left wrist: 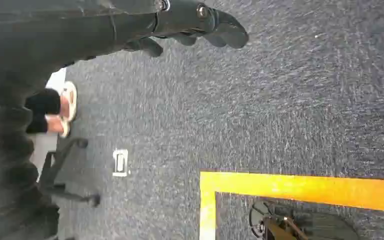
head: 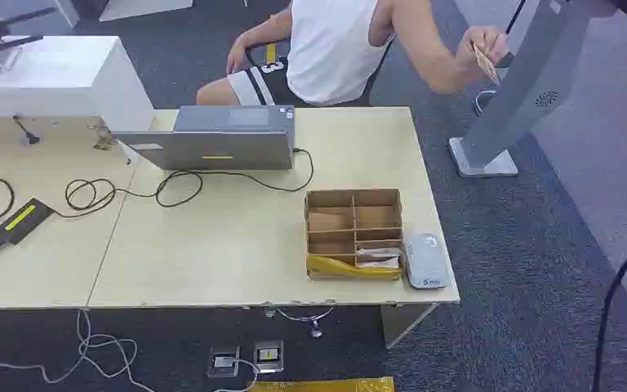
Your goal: Pass the card to the sensor for recognition and then transmit it.
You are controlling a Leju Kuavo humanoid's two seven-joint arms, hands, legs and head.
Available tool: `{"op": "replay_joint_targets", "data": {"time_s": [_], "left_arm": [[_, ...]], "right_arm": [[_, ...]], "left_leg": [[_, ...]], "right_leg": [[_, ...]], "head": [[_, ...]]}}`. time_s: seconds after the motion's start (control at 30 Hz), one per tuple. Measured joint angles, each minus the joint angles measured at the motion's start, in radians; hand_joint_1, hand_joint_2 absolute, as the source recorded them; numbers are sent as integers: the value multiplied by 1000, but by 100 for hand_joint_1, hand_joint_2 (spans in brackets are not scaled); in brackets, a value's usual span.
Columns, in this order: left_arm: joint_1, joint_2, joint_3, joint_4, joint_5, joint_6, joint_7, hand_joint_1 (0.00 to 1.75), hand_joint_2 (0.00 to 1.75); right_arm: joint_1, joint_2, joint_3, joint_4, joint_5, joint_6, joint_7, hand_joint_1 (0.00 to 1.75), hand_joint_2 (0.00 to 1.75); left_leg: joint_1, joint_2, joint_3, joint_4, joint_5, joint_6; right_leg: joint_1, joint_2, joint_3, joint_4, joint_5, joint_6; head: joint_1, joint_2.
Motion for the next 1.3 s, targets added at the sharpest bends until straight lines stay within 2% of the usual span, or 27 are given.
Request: {"op": "replay_joint_targets", "data": {"time_s": [0.07,0.13,0.43,0.77,1.07,1.1,1.13,1.17,1.3], "left_arm": [[-4,2,-11,0,-4,-5,-5,0,175],[-6,4,-21,0,-9,-8,-11,0,175],[-10,18,-54,0,-10,-14,-19,0,175],[-12,22,-75,0,-11,-18,-19,0,175],[-12,24,-82,0,0,-17,-21,0,175],[-12,24,-82,0,4,-17,-21,0,175],[-12,25,-82,0,8,-17,-21,0,175],[-12,25,-82,0,10,-17,-21,0,175],[-11,25,-82,0,20,-19,-21,0,175]], "right_arm": [[-20,2,70,-2,60,57,-9,0,175],[-35,10,144,1,94,84,-22,0,175],[-132,63,385,76,97,97,-77,0,175],[-212,138,525,196,51,76,-113,0,175],[-250,186,592,281,29,58,-137,0,175],[-257,193,600,293,23,57,-145,38,175],[-261,198,606,302,17,56,-151,159,175],[-265,202,611,309,11,56,-155,175,175],[-281,220,632,340,-19,54,-175,175,175]], "left_leg": [[1,0,-1,0,0,0],[1,-2,-1,0,0,0],[1,-1,-2,0,0,0],[1,-1,-1,0,0,-1],[1,0,-1,0,0,-1],[1,0,-1,0,0,-1],[1,0,-1,0,0,-1],[1,0,-1,0,0,-1],[1,0,-1,0,0,-1]], "right_leg": [[1,0,0,0,0,0],[1,-2,0,0,0,0],[1,0,-1,0,0,0],[1,0,-1,0,0,0],[1,0,-1,0,0,0],[1,0,-1,0,0,0],[1,0,-1,0,0,0],[1,0,-1,0,0,0],[1,0,-1,0,0,0]], "head": [[2,0],[2,0],[2,0],[1,0],[2,0],[2,0],[2,0],[2,0],[2,0]]}}
